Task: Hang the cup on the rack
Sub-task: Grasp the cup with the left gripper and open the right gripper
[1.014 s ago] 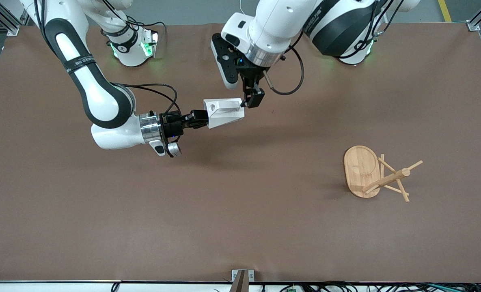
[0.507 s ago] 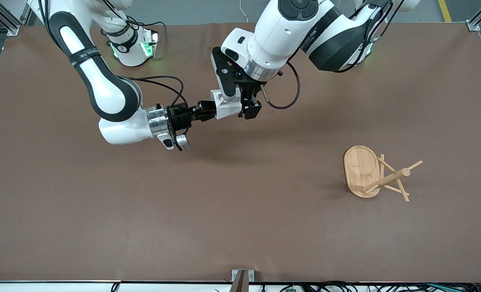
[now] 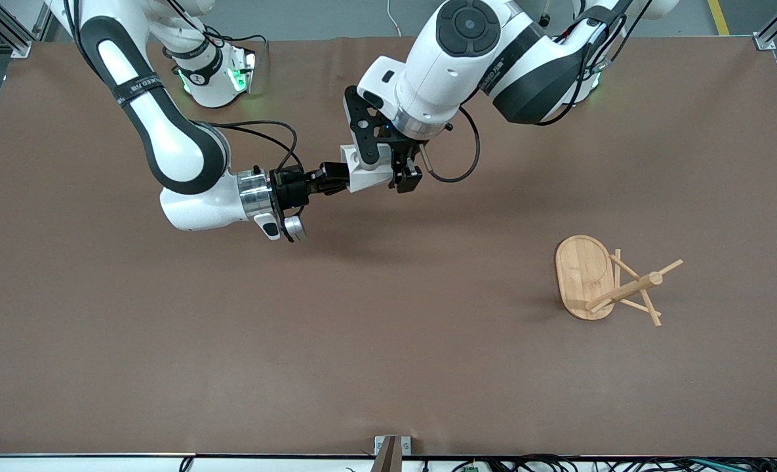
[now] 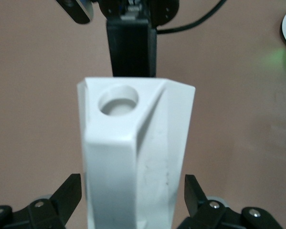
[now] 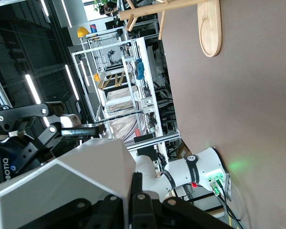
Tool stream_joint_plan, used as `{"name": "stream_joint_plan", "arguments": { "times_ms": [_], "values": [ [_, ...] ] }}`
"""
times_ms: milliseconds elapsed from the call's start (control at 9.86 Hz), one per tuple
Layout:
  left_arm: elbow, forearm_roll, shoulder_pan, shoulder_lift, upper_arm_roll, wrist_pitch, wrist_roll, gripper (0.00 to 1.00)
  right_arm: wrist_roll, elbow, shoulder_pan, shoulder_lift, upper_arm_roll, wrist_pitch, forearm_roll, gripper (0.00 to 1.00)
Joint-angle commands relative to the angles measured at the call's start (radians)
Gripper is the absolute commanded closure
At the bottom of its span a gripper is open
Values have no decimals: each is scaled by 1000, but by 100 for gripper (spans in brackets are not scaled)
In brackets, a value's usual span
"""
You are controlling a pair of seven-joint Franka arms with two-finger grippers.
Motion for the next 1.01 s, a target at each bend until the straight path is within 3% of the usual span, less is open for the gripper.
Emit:
{"name": "stream_joint_plan", "arguments": {
  "times_ms": [0,203,304,507,609,913],
  "values": [
    [-34,19,-5,15,0,-22,4,35,-8,-27,-23,-49,26,-8,49,100],
    [-31,21,-5,9,0,-48,1,87,-5,-27,-21,-49,26,4,49,99],
    [-29,24,-5,7,0,-48,1,99,-1,-27,-21,-49,28,7,49,99],
    [-28,25,9,-5,0,-48,1,100,6,-25,-23,-51,28,4,49,93],
    [-28,25,15,-16,1,-48,3,100,16,-25,-27,-52,26,-1,47,1],
    [-26,25,29,-22,3,-46,1,100,16,-22,-43,-60,22,4,35,0]
  ]
}}
